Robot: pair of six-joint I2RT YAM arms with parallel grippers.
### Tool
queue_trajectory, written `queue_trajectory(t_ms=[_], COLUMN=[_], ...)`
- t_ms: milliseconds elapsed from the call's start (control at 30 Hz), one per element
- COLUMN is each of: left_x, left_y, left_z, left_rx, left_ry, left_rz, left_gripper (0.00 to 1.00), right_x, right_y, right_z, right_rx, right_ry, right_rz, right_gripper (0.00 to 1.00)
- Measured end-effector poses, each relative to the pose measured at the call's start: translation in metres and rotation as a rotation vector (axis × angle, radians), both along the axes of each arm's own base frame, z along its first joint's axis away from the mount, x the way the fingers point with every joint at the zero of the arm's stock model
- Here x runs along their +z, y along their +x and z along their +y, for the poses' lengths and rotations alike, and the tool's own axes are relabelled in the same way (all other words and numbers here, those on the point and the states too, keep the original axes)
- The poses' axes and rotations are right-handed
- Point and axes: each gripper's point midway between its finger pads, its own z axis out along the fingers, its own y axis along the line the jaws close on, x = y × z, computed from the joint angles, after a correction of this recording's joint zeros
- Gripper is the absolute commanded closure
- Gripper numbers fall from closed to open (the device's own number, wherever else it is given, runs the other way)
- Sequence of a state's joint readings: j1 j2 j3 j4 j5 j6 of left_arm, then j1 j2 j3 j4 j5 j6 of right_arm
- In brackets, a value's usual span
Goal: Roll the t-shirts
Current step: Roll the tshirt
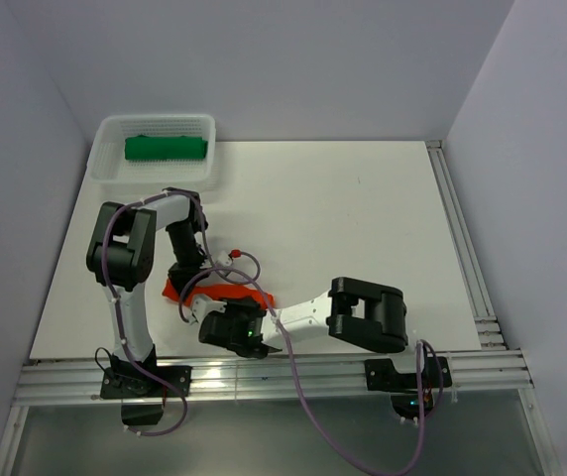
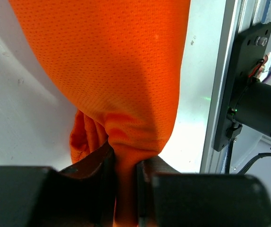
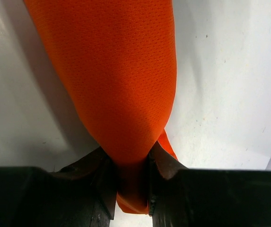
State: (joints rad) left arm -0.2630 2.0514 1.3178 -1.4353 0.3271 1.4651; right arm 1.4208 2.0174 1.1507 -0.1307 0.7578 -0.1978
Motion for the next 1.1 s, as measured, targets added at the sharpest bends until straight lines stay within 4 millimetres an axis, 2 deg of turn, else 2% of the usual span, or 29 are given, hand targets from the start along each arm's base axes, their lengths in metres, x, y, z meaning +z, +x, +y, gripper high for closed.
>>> queue_trajectory(t_ms=[167, 233, 333, 400, 633, 700, 733, 833, 967, 1100], left_x=[0.002, 0.004, 0.009, 0.011, 0.021, 0.029, 0.034, 0.050, 0.068, 0.080], left_y=[0.004, 0.008, 0.018, 0.028, 0.081, 0.097, 0.104, 0.120, 0.122, 0.109], left_z=[-0.003, -0.004, -0.007, -0.012, -0.013, -0.009, -0.007, 0.002, 0.012, 0.021], left_rx=[0.011, 0.023, 0.061, 0.086, 0.220, 0.273, 0.293, 0.341, 0.362, 0.334], left_ry=[-0.028, -0.044, -0.081, -0.116, -0.243, -0.277, -0.295, -0.335, -0.370, -0.402], left_rz=[-0.043, -0.076, -0.134, -0.182, -0.398, -0.466, -0.502, -0.619, -0.733, -0.822], left_gripper=[0.53, 0.38, 0.26, 0.22, 0.21, 0.19, 0.15, 0.14, 0.14, 0.12], right_x=[0.000, 0.000, 0.000, 0.000, -0.001, -0.001, -0.001, -0.001, -0.001, -0.001], right_y=[-0.001, -0.002, -0.002, -0.004, -0.007, -0.008, -0.009, -0.009, -0.010, -0.013], right_z=[0.000, 0.000, 0.000, 0.001, 0.002, 0.002, 0.002, 0.002, 0.002, 0.003], right_rx=[0.002, -0.003, -0.014, -0.018, -0.039, -0.041, -0.042, -0.046, -0.043, -0.035], right_ry=[0.030, 0.039, 0.055, 0.067, 0.102, 0.107, 0.110, 0.114, 0.115, 0.111], right_rz=[0.041, 0.055, 0.063, 0.072, 0.086, 0.088, 0.089, 0.090, 0.095, 0.106], right_gripper=[1.00, 1.00, 1.00, 1.00, 1.00, 1.00, 1.00, 1.00, 1.00, 1.00])
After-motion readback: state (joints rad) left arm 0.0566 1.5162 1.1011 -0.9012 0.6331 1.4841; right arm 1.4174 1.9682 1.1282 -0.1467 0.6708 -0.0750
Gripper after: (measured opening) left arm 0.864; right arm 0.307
